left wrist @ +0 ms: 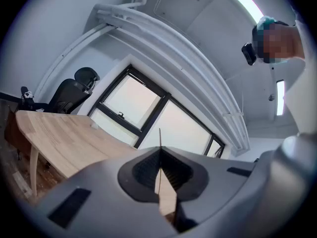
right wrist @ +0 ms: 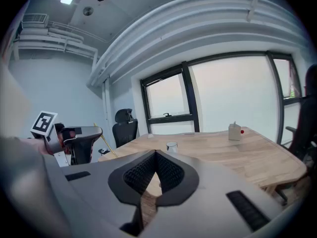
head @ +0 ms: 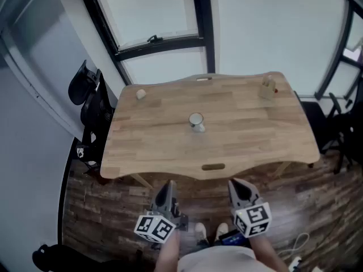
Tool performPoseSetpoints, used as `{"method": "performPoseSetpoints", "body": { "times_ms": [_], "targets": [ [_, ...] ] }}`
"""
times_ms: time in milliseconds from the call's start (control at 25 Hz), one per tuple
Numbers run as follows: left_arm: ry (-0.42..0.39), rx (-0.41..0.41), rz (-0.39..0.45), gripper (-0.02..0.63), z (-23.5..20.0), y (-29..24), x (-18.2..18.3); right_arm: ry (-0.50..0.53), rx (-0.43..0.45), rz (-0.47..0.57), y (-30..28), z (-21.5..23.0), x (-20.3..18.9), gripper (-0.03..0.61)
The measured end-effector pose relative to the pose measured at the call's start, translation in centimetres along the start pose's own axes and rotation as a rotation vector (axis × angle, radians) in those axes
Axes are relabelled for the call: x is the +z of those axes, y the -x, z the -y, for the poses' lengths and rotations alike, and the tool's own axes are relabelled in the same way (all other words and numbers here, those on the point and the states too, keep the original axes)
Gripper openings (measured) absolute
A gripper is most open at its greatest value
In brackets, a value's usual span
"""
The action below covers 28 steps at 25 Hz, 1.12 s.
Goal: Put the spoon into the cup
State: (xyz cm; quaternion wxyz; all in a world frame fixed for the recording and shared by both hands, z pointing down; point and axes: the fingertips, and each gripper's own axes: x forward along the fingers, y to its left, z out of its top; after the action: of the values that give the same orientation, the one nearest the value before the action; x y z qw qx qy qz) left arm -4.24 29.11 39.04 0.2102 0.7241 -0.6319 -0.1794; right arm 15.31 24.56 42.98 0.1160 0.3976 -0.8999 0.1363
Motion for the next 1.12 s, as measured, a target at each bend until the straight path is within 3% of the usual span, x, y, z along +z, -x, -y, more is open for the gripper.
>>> {"method": "performPoseSetpoints", "body": {
  "times_ms": [1120],
  "targets": [
    [-0.029,0.009,0.064,0.003,3.7,0.0,0.8,0.018,0.011,0.053,1.6,2.7,1.1,-0.003]
  ]
}}
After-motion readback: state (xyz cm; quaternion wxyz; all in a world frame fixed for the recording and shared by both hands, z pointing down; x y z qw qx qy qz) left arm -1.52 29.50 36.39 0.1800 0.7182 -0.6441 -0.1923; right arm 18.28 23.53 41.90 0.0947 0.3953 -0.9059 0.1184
